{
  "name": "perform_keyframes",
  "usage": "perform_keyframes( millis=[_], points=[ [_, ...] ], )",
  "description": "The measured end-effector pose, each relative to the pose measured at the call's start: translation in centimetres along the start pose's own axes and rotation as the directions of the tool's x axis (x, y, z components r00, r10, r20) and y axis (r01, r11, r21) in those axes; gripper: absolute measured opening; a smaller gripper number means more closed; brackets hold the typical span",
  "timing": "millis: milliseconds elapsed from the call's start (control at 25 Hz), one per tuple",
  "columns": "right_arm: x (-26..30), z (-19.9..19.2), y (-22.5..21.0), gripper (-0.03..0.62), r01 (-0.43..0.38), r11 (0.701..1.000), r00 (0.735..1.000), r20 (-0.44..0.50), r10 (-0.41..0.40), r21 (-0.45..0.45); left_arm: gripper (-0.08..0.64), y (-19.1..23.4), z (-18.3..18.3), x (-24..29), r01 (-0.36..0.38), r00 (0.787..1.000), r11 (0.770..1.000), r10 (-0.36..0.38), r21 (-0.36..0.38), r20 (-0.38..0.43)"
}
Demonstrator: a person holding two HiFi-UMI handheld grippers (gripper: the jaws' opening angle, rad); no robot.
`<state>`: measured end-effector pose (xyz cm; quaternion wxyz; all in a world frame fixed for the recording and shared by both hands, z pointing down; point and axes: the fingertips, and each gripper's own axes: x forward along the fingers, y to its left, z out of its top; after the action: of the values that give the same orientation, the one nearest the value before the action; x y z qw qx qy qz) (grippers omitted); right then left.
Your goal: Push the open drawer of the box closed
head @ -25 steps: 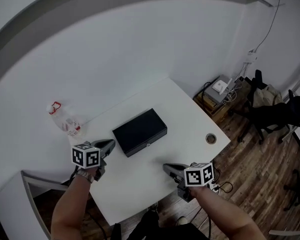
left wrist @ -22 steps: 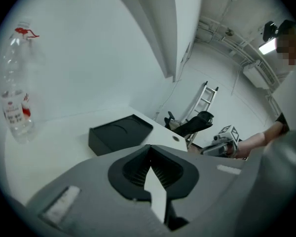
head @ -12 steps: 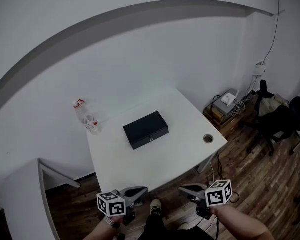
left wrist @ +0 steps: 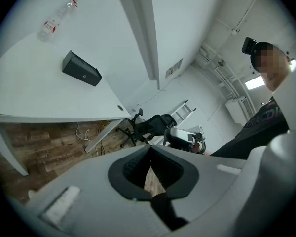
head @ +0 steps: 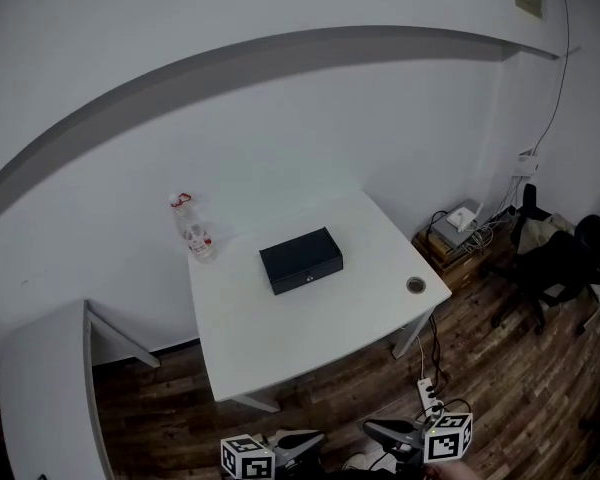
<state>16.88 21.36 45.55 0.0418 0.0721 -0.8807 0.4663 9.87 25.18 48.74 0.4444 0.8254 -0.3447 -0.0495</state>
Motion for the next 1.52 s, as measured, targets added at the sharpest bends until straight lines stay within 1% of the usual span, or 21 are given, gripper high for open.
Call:
perform_keyframes(
  millis=[120,400,760,920,1200,1520],
  points=[
    [-1.1,-0.7,0.6,0.005,0.013,1.000,1.000,0.020,-0.013,0.008,0.000,-0.3,-1.1,-0.7,0.013,1.000,1.000,-0.013,-0.013,0.011],
    [-2.7,-2.2,1.5,0.003,0.025,1.000,0.999,0.020,-0.026,0.011,0.000,-1.6,-2.9,-0.9,0.025,1.000,0.999,-0.025,-0.023,-0.013],
    [-2.9,-3.5,2.0,0.003,0.017,0.999,0.999,0.034,-0.018,0.033,0.000,-1.9,-3.0,-0.8,0.021,1.000,1.000,-0.022,-0.009,-0.021],
    [-3.5,-3.8,1.6,0.003,0.027,0.999,0.999,0.044,-0.028,0.039,0.000,-2.0,-3.0,-0.6,0.018,1.000,1.000,-0.018,-0.018,-0.014],
    [-3.8,-4.2,1.3,0.003,0.025,0.999,0.999,0.034,-0.027,0.040,0.000,-1.9,-3.2,-0.4,0.011,1.000,0.999,-0.011,-0.030,-0.007],
    [-4.2,-3.9,1.4,0.003,0.023,0.998,0.999,0.044,-0.026,0.061,0.000,-2.0,-3.3,0.2,0.006,1.000,0.999,-0.007,-0.038,-0.011]
  ],
)
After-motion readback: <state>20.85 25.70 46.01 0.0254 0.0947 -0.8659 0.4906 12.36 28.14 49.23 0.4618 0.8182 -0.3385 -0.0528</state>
